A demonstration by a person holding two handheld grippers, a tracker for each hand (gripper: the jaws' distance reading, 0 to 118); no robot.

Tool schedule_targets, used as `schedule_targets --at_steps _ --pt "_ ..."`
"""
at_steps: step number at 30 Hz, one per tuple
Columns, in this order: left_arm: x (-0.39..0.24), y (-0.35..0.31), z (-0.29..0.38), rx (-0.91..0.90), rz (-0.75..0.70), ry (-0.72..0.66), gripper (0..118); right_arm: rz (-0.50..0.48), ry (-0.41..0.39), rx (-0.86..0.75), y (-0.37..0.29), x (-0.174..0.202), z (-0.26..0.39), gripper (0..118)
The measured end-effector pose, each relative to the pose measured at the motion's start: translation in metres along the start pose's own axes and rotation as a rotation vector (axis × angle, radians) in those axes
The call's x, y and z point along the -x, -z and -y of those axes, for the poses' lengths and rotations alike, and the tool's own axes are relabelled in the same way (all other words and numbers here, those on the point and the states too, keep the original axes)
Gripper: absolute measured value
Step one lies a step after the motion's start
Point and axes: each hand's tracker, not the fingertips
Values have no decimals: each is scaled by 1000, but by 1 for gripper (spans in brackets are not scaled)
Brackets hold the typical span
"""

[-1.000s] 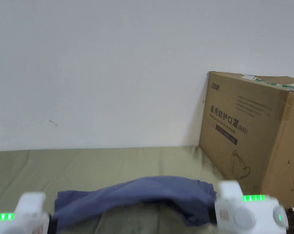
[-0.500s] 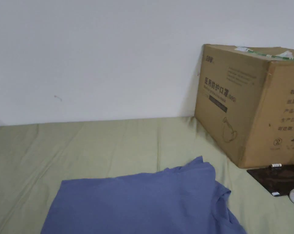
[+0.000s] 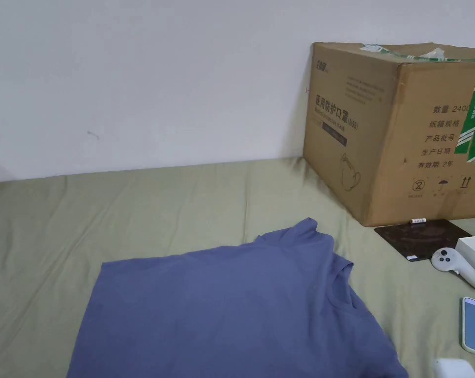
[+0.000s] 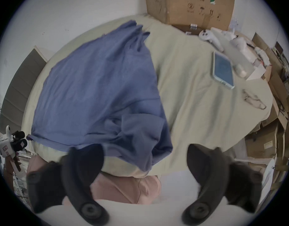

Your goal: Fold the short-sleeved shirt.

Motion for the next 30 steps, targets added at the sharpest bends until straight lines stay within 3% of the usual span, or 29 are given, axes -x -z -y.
schedule_targets --at_steps 1,7,10,11,12,14,15,16,18,20,24,27,28,30 --pt "-2 -8 -1 -57 -6 -34 111 -26 -4 -59 -12 -3 1 109" --pt "-22 -61 -17 -301 -16 -110 112 -69 -14 -326 -80 13 -8 109" --pt "-45 -92 -26 -519 -68 -108 111 -221 32 -633 -115 27 2 107" --pt "-51 -101 -23 -606 -72 -108 105 -247 31 -713 -123 31 6 103" --pt "-57 -112 -23 -704 -77 -113 90 -248 31 -787 -131 37 9 91" --pt "-71 -127 -18 -854 -101 -131 19 -225 17 -913 -142 48 13 0" --pt "-76 -132 -19 -875 -123 -134 1 -186 22 -937 -144 53 12 0" --pt "-80 -138 -23 -882 -179 -132 1 -176 59 -949 -147 56 11 0" --pt "-79 -143 -25 -869 -156 -134 1 -286 72 -899 -149 56 4 0" --pt "-71 -144 -40 -752 -154 -136 1 -274 68 -871 -150 61 1 0" --pt "-31 -101 -70 -204 -128 -220 1 -248 4 -816 -146 67 0 0" --pt "-1 -50 -52 -93 -14 -305 3 -254 -11 -758 -137 69 1 0" --pt "3 -31 -48 -51 -41 -327 23 -259 -10 -740 -136 69 2 0" --pt "12 0 -40 35 -117 -319 92 -262 -9 -723 -132 69 4 0"
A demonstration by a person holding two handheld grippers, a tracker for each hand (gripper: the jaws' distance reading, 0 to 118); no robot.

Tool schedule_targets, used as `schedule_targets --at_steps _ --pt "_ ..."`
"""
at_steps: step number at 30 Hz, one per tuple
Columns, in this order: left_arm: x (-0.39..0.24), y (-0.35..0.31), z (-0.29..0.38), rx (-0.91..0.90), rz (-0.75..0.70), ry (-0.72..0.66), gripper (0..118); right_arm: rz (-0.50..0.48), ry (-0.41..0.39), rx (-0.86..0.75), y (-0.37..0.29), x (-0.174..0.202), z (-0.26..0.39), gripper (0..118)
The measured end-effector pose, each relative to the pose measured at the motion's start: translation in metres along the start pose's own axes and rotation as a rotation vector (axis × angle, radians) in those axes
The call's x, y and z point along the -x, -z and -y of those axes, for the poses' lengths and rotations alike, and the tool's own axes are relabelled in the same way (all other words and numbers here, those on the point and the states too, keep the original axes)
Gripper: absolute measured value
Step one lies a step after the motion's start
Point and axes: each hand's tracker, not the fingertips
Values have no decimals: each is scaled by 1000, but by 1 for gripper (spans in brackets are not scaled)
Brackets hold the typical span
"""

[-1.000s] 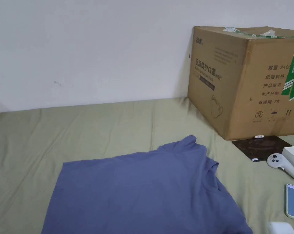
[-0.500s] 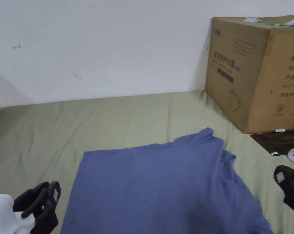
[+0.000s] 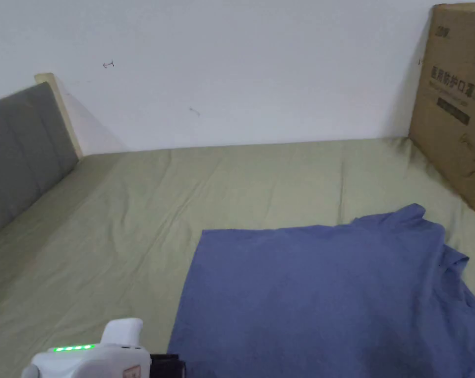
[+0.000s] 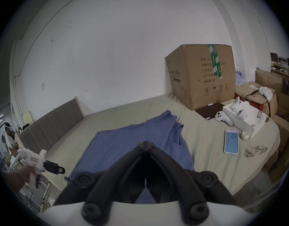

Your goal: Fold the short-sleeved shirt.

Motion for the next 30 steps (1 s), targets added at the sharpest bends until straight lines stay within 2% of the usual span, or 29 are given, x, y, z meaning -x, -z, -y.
schedule_targets --at_steps 1,3,7,8,10,12,16,18,21,25,27,28,29,30 --pt "2 15 3 29 -25 9 118 1 0 11 0 0 1 0" --pt "6 35 7 -6 -54 3 111 5 0 29 1 0 3 0" --pt "6 73 12 89 -93 15 111 5 1 68 7 1 5 0" --pt "3 82 16 168 -90 47 112 7 -4 73 9 2 5 0" --pt "-10 70 26 66 -124 169 109 7 -15 80 11 4 4 0" --pt "-15 62 26 91 -90 149 95 8 -23 82 13 2 7 0" --pt "-29 44 38 65 -49 207 52 24 -21 111 20 -3 12 0" --pt "-28 40 40 57 -25 207 43 31 0 129 22 -8 15 0" --pt "-16 39 42 45 34 170 7 40 38 142 22 -21 19 0" --pt "4 22 34 4 119 0 5 64 90 172 21 -52 17 0" --pt "3 10 32 -54 148 42 5 84 95 211 26 -76 19 0" --pt "0 4 31 -78 126 80 5 89 94 261 30 -85 19 23" --pt "-3 0 30 -97 114 103 5 92 94 305 34 -92 20 58" --pt "-10 -9 27 -114 110 115 5 108 86 364 42 -98 24 99"
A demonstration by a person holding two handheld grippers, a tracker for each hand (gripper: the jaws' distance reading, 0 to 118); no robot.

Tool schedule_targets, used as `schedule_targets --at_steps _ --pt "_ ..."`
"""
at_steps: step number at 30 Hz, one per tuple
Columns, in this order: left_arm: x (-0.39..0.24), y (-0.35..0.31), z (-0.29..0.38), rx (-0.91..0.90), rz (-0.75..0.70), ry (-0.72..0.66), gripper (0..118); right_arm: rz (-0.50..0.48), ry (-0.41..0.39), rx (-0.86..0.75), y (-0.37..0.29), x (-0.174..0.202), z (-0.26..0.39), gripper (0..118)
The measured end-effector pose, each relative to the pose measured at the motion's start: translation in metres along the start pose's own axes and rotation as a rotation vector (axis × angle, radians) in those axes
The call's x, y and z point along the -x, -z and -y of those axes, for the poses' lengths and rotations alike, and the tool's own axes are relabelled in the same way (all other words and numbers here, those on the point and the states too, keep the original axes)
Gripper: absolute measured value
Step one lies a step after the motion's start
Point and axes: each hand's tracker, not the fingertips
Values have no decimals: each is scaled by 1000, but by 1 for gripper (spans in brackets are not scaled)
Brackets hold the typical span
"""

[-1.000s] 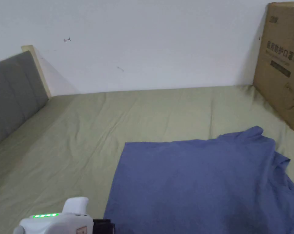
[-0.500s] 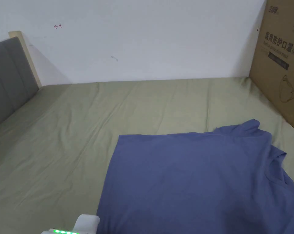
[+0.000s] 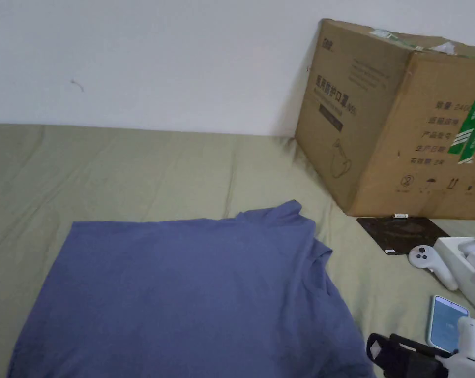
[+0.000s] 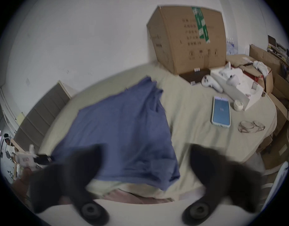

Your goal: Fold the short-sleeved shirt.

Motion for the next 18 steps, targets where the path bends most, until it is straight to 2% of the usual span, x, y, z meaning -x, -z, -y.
schedule_targets --at_steps 1,2,5,8,9,11,12,14,16,18 --pt "-3 -5 -2 -17 3 6 5 -1 -17 53 9 -3 3 117" --pt "-5 -9 -5 -41 0 4 5 -43 -33 55 16 -3 3 117" --pt "-12 -20 -13 -77 -4 -9 5 60 -86 169 42 -11 20 117" --pt "-18 -22 -18 -78 -14 2 5 110 -115 390 79 -18 37 114" --pt "-20 -21 -18 -70 -27 10 5 143 -130 414 85 -19 42 105" --pt "-23 -18 -17 -45 -47 25 5 157 -179 401 87 -17 52 46" --pt "-22 -16 -15 -34 -49 28 5 110 -174 407 84 -15 54 36" --pt "-23 -14 -11 -23 -51 20 5 105 -177 382 74 -8 55 9" --pt "-21 -14 -9 -19 -42 11 5 16 -152 343 63 -4 53 9" --pt "-20 -16 -7 -23 -47 4 5 35 -146 328 55 -7 47 9"
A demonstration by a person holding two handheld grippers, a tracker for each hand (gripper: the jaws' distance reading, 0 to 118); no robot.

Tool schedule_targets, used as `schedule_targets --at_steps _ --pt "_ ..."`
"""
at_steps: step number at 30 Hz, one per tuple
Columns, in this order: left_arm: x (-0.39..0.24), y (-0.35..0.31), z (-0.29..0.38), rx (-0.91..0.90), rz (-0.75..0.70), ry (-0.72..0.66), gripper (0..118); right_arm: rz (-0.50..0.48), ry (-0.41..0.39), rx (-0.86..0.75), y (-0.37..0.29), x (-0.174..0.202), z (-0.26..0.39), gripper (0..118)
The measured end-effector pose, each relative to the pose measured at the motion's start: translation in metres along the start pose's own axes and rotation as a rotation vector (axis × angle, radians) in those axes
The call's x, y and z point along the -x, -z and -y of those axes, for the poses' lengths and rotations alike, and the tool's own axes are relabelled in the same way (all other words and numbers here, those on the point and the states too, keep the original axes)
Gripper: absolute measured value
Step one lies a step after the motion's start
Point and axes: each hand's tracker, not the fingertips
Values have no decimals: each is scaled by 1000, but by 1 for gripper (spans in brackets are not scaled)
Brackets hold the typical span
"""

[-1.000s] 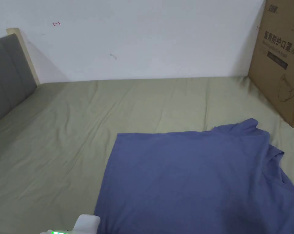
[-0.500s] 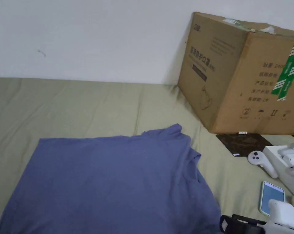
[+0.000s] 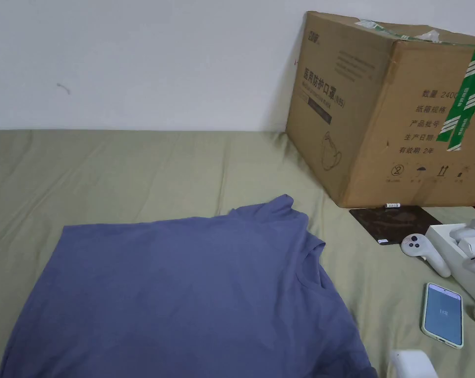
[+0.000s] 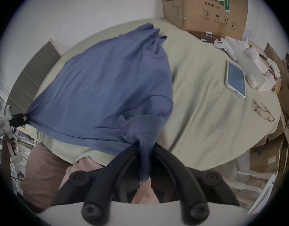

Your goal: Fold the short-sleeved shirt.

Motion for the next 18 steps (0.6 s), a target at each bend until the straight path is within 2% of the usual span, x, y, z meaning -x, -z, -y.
schedule_targets --at_steps 5,11,16,18 --pt "9 -9 3 -7 20 -59 4 -12 39 -42 -27 -10 2 8" --pt "8 -21 19 30 24 -34 4 -5 51 -17 -41 -17 19 8" --pt "15 -26 18 76 53 -97 4 -76 176 -19 -54 -22 20 8" --pt "19 -27 5 70 64 -124 4 -77 173 -32 -61 -19 2 8"
